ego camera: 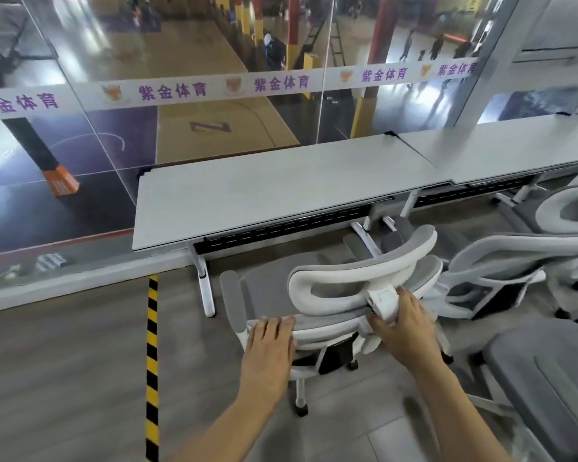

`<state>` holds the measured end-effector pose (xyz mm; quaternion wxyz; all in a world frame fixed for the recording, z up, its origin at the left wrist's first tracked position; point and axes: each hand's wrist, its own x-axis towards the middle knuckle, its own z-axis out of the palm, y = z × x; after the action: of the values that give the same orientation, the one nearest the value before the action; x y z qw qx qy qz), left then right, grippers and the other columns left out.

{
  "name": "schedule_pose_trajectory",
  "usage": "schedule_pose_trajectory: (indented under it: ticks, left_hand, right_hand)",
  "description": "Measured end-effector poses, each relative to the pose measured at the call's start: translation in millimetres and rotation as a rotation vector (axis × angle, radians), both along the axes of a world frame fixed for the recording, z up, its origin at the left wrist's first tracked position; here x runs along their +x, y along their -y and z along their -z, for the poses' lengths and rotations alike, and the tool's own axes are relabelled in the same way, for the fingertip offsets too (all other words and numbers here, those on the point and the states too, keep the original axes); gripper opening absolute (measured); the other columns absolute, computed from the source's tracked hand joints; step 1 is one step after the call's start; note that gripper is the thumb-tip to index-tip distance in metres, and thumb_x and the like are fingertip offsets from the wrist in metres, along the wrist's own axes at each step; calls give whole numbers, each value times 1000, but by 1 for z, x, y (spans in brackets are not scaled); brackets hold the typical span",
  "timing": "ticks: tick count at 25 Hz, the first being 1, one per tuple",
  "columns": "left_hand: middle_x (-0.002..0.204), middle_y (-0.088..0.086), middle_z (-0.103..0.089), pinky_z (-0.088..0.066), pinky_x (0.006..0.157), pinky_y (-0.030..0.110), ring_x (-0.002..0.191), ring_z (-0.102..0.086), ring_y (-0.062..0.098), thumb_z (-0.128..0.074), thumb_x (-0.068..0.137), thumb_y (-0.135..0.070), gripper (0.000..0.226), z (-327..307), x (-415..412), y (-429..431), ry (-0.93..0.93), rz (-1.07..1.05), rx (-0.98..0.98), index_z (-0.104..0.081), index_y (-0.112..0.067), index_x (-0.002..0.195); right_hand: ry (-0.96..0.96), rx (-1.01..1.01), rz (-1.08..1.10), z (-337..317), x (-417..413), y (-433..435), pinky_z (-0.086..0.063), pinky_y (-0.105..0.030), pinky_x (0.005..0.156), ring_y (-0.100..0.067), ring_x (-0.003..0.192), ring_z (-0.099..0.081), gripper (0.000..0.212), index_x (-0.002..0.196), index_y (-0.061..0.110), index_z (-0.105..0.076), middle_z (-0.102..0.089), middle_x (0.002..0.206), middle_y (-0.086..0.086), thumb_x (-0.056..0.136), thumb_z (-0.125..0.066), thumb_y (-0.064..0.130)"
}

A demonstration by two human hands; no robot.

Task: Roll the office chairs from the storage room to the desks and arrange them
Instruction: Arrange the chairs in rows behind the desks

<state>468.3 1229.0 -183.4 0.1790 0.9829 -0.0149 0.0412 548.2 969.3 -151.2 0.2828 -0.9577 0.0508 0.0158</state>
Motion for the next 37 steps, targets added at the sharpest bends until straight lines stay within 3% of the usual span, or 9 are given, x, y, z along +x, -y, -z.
schedule_pose_trajectory:
  ticks: [4, 8, 12, 22, 26, 34, 37]
  left_hand:
    - [120, -7, -57, -51, 93, 36, 115, -49, 19, -41, 98, -36, 33, 3, 5, -19, 23, -42, -42, -54, -28, 127]
    - [124, -8, -53, -50, 95, 34, 121, -44, 16, -27, 101, -44, 41, 5, 9, -47, 18, -6, -55, -52, -27, 130]
    - [124, -7, -53, -48, 94, 29, 120, -44, 14, -35, 100, -40, 38, 0, 15, -61, 8, 0, -92, -53, -25, 129]
    - [124, -9, -50, -43, 101, 28, 122, -41, 12, -39, 102, -38, 32, 6, 3, -69, 12, -37, -176, -52, -27, 128]
    - [124, -10, -49, -43, 100, 31, 124, -42, 14, -27, 100, -49, 42, 9, 9, -87, -8, -15, -168, -50, -29, 129]
    - [141, 4, -49, -39, 111, 44, 137, -38, 28, -39, 102, -33, 35, 2, 11, -95, -60, -55, -126, -50, -25, 135]
    - [131, 3, -55, -47, 98, 41, 121, -50, 25, -48, 100, -26, 27, -15, 7, -86, 25, -33, -118, -54, -24, 127]
  right_hand:
    - [83, 14, -6, 5, -2, -7, -42, -51, 103, -31, 122, -50, 71, 129, 12, -51, -58, 130, -7, 75, -72, 53]
    - [60, 53, -51, 3, -11, -26, -38, -49, 111, -29, 133, -41, 76, 134, 9, -50, -53, 137, -6, 78, -71, 56]
    - [28, 102, -51, 6, -10, -38, -35, -51, 114, -31, 141, -34, 80, 138, 8, -44, -47, 144, -8, 80, -71, 55]
    - [40, 112, -84, 5, -7, -47, -42, -50, 109, -28, 135, -43, 80, 132, 16, -45, -50, 137, -3, 76, -56, 72]
    - [77, 87, -105, 3, -8, -61, -34, -45, 117, -26, 143, -35, 76, 136, 15, -44, -48, 144, -4, 81, -66, 61]
    - [53, 58, -110, -4, -15, -74, -18, -36, 124, -22, 152, -17, 86, 150, 10, -31, -33, 159, -5, 88, -62, 60]
    - [52, 54, -86, -13, -24, -73, -32, -35, 115, -23, 142, -36, 72, 144, 15, -41, -47, 147, -1, 88, -63, 55]
